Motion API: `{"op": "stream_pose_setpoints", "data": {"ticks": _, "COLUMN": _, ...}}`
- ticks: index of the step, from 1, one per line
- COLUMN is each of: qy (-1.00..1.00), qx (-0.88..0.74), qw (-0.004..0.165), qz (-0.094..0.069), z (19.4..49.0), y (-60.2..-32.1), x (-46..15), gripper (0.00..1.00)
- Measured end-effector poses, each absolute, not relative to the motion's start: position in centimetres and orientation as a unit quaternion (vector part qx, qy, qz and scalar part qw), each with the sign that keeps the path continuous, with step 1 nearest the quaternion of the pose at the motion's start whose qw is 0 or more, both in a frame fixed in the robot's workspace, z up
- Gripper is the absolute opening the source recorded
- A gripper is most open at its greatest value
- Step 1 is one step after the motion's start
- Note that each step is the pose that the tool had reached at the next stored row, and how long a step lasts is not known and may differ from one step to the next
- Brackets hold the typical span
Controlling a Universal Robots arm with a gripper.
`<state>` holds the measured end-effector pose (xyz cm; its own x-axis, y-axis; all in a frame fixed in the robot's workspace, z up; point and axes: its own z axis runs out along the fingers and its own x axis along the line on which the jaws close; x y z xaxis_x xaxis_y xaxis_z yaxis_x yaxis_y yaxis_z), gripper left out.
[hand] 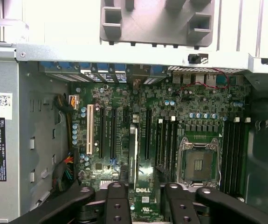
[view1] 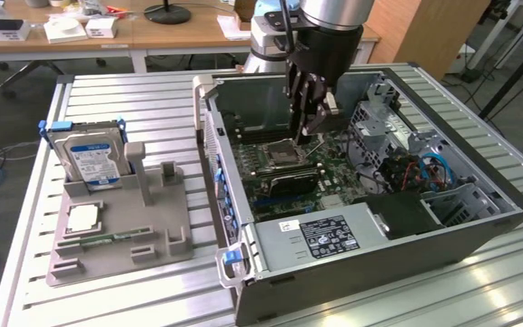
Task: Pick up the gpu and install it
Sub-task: 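Insert the gpu into the slot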
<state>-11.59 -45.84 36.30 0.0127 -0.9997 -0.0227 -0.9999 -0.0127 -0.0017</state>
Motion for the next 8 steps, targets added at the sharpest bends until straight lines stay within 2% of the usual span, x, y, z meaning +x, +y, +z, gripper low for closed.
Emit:
{"op": "stream_pose_setpoints", "data": {"ticks": 1, "qy": 0.703, "qx": -0.712, "qw": 0.009, "qz": 0.007, "z": 36.30, "y": -45.84, "x": -11.59, "gripper": 0.38}}
{"op": "stream_pose_setpoints", "data": {"ticks": 4, "qy": 0.703, "qx": -0.712, "qw": 0.009, "qz": 0.007, "z": 36.30, "y": -45.84, "x": -11.59, "gripper": 0.20}}
{"op": "stream_pose_setpoints", "data": {"ticks": 5, "qy": 0.703, "qx": -0.712, "qw": 0.009, "qz": 0.007, "z": 36.30, "y": -45.84, "x": -11.59, "gripper": 0.20}}
{"op": "stream_pose_setpoints", "data": {"ticks": 7, "qy": 0.703, "qx": -0.712, "qw": 0.009, "qz": 0.007, "z": 36.30, "y": -45.84, "x": -11.59, "gripper": 0.10}}
{"op": "stream_pose_setpoints", "data": {"ticks": 8, "qy": 0.703, "qx": -0.712, "qw": 0.009, "qz": 0.007, "z": 36.30, "y": -45.84, "x": -11.59, "gripper": 0.10}}
